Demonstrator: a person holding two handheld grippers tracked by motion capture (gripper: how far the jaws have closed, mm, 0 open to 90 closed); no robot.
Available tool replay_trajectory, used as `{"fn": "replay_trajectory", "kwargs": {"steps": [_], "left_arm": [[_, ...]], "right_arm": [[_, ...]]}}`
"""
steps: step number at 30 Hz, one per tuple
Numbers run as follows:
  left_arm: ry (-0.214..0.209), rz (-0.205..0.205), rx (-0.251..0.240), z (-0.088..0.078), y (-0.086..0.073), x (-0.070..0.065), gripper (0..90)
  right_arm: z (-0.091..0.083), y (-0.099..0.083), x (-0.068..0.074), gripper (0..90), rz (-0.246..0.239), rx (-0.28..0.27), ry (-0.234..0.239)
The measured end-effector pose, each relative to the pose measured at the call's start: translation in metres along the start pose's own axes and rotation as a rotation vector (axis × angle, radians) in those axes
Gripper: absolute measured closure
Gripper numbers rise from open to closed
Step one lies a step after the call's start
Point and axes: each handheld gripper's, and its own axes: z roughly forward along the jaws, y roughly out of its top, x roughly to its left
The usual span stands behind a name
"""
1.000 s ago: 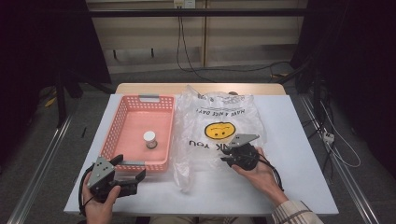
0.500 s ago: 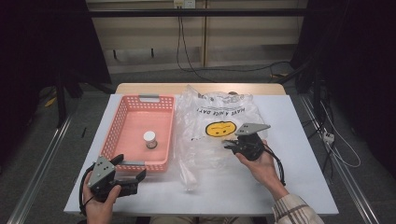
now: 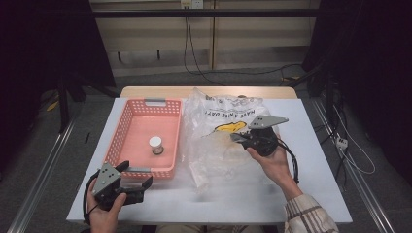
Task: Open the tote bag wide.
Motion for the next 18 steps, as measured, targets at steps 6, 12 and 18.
{"fn": "replay_trajectory", "kwargs": {"steps": [6,12,18], "left_arm": [[-0.003,0.002,0.003,0.003,0.001,0.001,5.5],[0.0,0.003,0.005,0.004,0.0,0.001,5.5],[0.008,0.004,0.007,0.004,-0.001,0.0,5.7]], "right_arm": [[0.002,0.016,-0.005,90.0,-0.022,-0.013,0.016],[0.0,0.029,-0.009,90.0,-0.02,-0.054,0.022],[-0.005,0.039,-0.017,90.0,0.005,-0.108,0.016]]}}
